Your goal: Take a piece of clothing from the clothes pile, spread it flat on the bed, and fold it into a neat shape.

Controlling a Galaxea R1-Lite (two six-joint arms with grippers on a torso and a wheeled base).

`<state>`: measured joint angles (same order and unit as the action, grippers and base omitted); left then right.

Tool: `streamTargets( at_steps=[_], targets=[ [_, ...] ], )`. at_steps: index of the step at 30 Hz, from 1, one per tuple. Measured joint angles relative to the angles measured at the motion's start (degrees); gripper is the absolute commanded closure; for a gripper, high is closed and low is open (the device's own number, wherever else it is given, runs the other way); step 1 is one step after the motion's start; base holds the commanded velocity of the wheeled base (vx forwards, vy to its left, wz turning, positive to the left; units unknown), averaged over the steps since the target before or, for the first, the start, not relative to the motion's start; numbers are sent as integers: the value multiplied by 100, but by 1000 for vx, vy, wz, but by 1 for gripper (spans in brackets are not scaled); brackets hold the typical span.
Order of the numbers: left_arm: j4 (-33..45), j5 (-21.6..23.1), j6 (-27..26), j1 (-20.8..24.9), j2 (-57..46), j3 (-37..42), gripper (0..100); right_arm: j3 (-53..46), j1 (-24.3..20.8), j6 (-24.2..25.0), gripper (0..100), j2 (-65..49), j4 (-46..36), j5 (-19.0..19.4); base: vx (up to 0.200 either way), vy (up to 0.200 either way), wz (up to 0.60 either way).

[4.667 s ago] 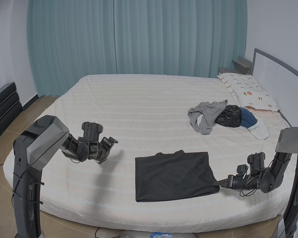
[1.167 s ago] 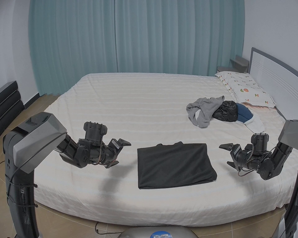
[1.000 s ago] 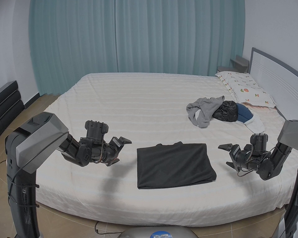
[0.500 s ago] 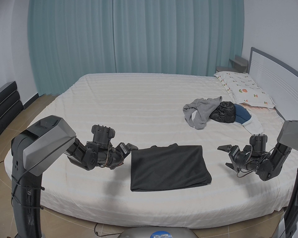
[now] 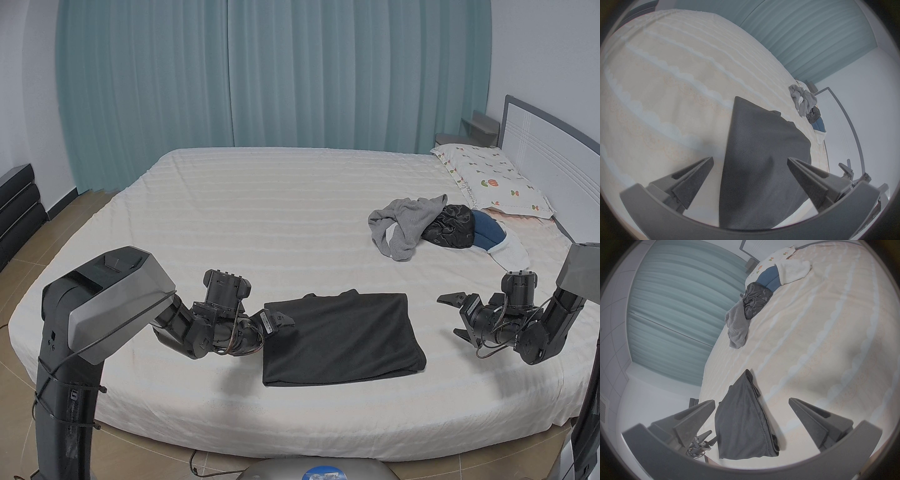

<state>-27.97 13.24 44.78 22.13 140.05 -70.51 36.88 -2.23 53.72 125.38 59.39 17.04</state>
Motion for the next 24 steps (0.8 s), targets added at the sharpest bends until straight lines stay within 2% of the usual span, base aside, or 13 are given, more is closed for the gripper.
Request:
streamTargets(
  at_steps=[9,10,24],
  targets=[
    [-6,-202,-30,108,202,-206,0,20,-44,-2,0,15,-2,-2,0,0,0],
    [-4,-202,-22,111,213,-217,100,20,-49,-2,0,15,0,-2,0,0,0],
    [7,-255,93,80,240,-217,100,-13,-20,-2,0,-30,0,6,0,0,0]
  ],
)
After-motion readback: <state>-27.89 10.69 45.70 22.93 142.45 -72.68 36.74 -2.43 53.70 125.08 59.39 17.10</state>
